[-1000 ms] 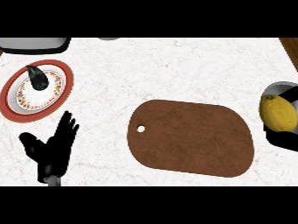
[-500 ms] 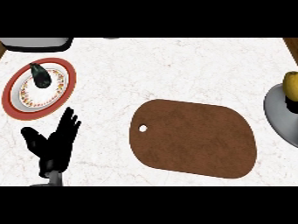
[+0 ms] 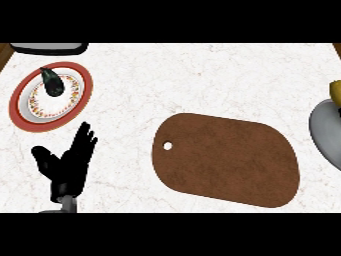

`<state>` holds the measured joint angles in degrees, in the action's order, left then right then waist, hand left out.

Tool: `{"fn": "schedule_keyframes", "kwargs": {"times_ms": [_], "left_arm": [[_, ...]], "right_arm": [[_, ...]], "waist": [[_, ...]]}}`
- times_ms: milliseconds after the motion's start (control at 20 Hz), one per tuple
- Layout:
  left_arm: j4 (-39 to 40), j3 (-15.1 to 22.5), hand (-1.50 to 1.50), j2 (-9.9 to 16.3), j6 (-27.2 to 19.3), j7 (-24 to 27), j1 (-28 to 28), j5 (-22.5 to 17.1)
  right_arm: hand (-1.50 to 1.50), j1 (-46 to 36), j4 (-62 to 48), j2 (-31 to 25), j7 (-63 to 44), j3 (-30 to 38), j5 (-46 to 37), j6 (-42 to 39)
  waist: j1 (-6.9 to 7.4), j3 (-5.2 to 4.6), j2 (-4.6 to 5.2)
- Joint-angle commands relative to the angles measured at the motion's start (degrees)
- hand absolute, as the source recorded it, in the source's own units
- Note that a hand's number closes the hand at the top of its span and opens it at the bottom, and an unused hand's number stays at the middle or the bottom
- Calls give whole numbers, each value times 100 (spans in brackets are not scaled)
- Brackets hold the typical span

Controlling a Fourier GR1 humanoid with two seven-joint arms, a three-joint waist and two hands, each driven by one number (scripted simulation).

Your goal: Pick the lemon from the cutting board and place it in the pan

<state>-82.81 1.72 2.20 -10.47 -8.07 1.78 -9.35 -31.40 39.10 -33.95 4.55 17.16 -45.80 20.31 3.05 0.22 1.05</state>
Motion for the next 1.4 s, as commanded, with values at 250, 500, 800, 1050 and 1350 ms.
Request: {"fn": "schedule_keyframes", "kwargs": {"times_ms": [250,500,800,1050,1350], "left_arm": [[111,-46,0,26,145,96,-10,-75],[148,-93,0,38,68,-4,-57,-63],[177,-160,0,17,11,81,-67,-63],[-37,-152,0,78,-14,-45,27,-47],[126,-146,0,-38,-51,98,123,-31]], "right_arm": [[-150,-898,-1948,-105,1223,345,124,330],[-150,-1102,-1892,-64,2258,1284,1370,-589],[-150,-1283,-2276,-596,2630,2178,2383,-1932],[-150,-897,-2690,-1060,2865,2613,2942,-3478],[-150,-107,-2803,-1446,3789,2753,3224,-5080]], "waist": [[79,13,43],[-8,31,34],[-104,13,5],[-175,7,-38],[-229,3,-49]]}}
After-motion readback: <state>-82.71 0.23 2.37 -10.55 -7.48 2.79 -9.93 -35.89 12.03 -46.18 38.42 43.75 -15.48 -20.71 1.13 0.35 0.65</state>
